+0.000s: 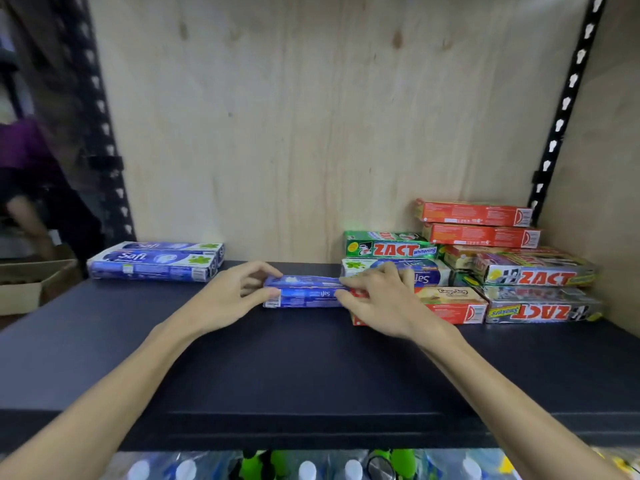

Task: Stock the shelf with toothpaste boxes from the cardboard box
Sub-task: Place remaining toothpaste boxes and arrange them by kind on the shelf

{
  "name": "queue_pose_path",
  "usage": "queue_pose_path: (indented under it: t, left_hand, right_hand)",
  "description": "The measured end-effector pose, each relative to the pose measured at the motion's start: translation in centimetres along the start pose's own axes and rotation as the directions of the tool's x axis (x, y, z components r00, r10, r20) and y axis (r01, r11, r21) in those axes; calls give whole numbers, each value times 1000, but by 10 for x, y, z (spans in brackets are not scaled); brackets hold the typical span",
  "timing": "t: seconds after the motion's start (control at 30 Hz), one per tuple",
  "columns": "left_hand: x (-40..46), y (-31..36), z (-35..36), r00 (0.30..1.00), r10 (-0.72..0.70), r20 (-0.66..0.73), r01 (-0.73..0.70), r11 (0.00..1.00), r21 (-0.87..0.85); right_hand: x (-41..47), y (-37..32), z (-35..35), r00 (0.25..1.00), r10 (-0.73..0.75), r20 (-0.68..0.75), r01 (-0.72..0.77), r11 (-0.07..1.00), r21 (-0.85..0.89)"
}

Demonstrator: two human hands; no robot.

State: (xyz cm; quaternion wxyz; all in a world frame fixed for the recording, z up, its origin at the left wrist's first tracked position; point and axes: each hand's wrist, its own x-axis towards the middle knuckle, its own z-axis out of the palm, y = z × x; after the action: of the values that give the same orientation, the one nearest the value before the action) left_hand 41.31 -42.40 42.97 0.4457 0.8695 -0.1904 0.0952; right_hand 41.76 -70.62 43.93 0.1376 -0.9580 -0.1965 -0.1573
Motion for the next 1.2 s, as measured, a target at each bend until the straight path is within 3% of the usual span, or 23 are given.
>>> queue_pose_path:
  t: [0.2,0.33,0.5,0.63,0.7,0.77,0.9,1.0,1.2]
  left_hand:
    - [-66,-22,-63,992,-55,-112,54,998,-12]
    - [-105,-29,-97,985,-73,-158,83,995,56]
    - [-128,-43,-116,932,-244,-267,250,968,-13]
    - [-131,-36,-115,878,-323,-354,381,918,106]
    - [-137,-29,-110,886,-287,-365,332,941,66]
    - [-142,-28,-108,927,-162,-337,183,983,31]
    - [-148,-29,-110,981,-41,-188,42,999,4]
    - [-144,-31,-111,980,-82,-180,70,995,-70]
    - [-128,-35,-106,927,-205,-315,247,964,100]
  right_hand:
    - [-2,-53,17,978,-199,-63,202,978,45]
    - [-7,-77,23,959,-257,-121,275,946,173]
    - [-23,-98,29,955,-277,-109,297,878,376]
    - [-23,-105,37,966,-251,-59,247,832,498]
    - [-23,-104,39,974,-227,-27,206,822,531]
    - [-22,-104,40,979,-201,-15,179,836,519]
    - [-24,-104,43,985,-172,-20,162,875,457]
    - [-24,-107,42,988,-139,-67,154,882,446]
    - [-32,-111,33,988,-144,-59,156,896,415]
